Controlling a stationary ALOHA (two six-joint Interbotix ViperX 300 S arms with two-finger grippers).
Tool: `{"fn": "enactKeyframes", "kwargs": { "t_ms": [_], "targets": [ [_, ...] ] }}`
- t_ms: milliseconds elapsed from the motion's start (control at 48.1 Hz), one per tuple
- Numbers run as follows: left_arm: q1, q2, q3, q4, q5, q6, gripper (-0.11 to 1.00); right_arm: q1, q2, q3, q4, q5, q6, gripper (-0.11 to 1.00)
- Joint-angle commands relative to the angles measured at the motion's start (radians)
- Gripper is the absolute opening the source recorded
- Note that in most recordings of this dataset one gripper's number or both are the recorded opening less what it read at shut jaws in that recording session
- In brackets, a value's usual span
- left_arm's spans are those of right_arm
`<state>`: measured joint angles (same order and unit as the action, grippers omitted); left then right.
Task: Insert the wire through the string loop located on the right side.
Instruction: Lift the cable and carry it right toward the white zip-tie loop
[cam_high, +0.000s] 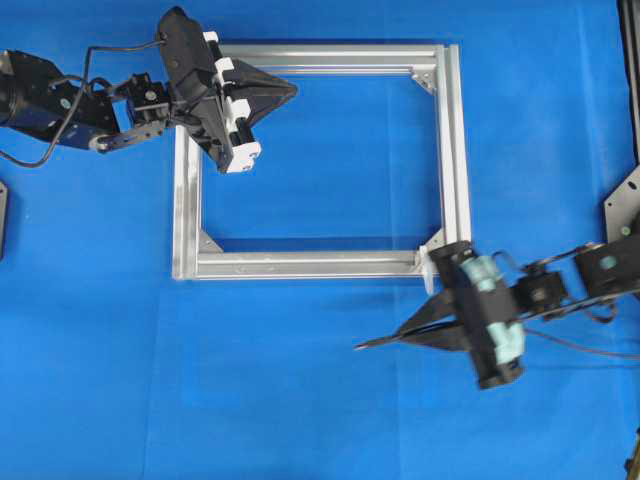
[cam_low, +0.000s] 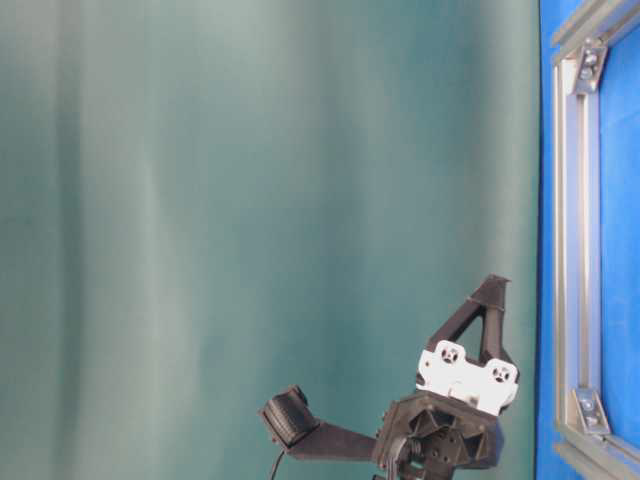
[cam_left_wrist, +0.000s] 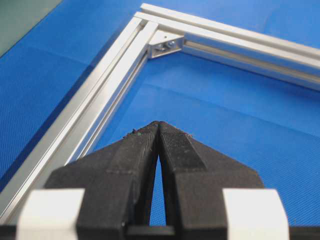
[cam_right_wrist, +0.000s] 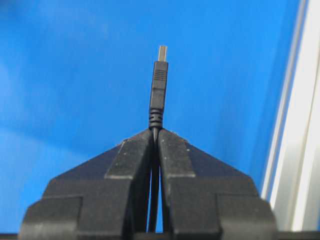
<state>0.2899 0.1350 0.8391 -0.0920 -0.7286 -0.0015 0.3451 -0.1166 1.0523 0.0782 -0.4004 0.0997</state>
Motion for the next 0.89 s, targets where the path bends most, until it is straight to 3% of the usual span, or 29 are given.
{"fn": "enactKeyframes", "kwargs": {
  "t_ms": [0, 229, 520, 873],
  "targets": [
    [0.003, -0.029, -0.014, 0.003, -0.006, 0.002, 0.00, 0.006, -0.080, 0.058, 0.014, -0.005, 0.002, -0.02],
    [0.003, -0.029, -0.014, 0.003, -0.006, 0.002, 0.00, 0.005, -0.273, 0.212, 0.028, 0.037, 0.002, -0.03],
    [0.003, -0.029, -0.015, 0.003, -0.006, 0.003, 0.00, 0.005, -0.482, 0.304, 0.052, 0.195, 0.002, -0.03],
    [0.003, -0.029, -0.017, 0.003, -0.011, 0.005, 0.00, -0.043, -0.457, 0.316, 0.051, 0.175, 0.000, -0.03]
  ]
}}
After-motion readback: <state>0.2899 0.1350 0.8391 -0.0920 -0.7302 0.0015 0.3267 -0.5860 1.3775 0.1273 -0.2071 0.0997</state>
